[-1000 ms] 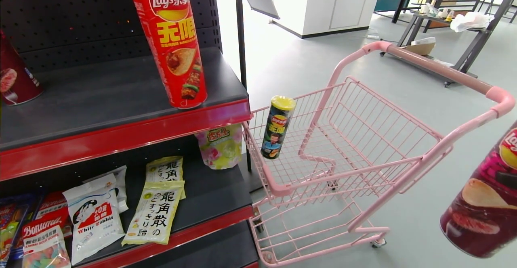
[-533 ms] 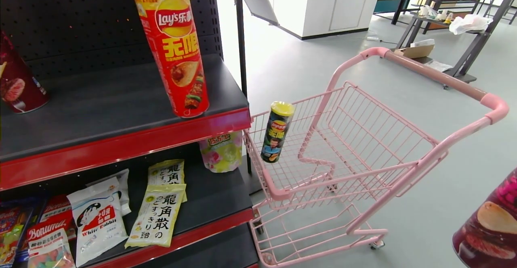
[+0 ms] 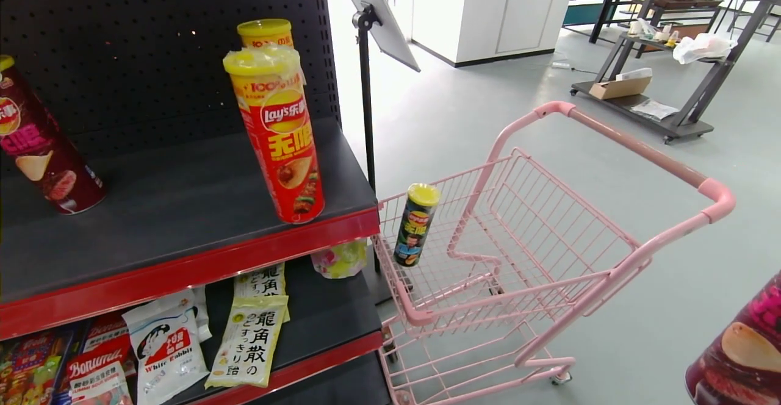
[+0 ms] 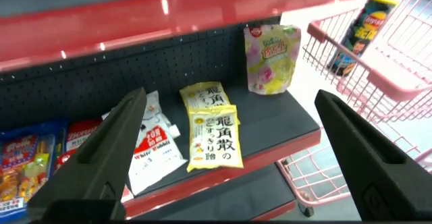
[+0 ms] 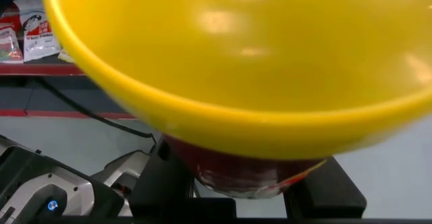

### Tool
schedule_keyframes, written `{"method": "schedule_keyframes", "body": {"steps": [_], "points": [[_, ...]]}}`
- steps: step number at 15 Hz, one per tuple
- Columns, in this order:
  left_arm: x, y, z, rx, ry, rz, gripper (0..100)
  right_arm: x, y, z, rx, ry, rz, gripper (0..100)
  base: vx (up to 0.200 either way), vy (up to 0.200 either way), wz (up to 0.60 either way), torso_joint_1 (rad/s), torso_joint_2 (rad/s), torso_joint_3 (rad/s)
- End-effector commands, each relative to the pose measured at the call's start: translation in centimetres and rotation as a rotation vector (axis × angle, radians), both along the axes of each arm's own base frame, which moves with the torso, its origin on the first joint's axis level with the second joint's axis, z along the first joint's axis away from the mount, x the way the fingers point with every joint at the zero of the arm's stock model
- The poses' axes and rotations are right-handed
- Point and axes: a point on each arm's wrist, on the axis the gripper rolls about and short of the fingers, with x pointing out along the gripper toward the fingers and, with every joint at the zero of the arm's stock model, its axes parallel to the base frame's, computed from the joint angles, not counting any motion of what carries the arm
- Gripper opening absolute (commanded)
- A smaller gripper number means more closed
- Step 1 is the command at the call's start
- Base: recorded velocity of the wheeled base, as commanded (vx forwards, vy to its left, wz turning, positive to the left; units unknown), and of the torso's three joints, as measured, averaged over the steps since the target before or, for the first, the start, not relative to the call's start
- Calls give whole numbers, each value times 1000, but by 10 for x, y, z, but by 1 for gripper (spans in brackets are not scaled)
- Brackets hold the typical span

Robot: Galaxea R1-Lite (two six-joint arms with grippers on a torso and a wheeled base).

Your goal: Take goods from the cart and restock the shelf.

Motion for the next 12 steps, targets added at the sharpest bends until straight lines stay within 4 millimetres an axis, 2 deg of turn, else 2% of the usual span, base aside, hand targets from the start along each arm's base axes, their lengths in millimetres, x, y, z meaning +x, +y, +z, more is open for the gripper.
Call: {"method": "schedule_keyframes", "body": {"steps": [1, 7, 9, 12], "points": [[0, 0, 0, 0, 0, 0, 100, 1, 0, -1, -2, 5, 1, 0, 0, 0, 0, 237, -588, -354], [0, 0, 0, 1, -3, 0, 100, 1, 0, -3, -5, 13, 3, 0, 0, 0, 0, 203, -490, -285], [0, 0, 0, 1, -3, 0, 100, 1, 0, -7, -8, 23, 1, 0, 0, 0, 0, 51, -97, -66], [0, 0, 0, 0, -3, 0, 100, 1, 0, -11, -15, 30, 3, 0, 0, 0, 600, 9, -19, -6]]}}
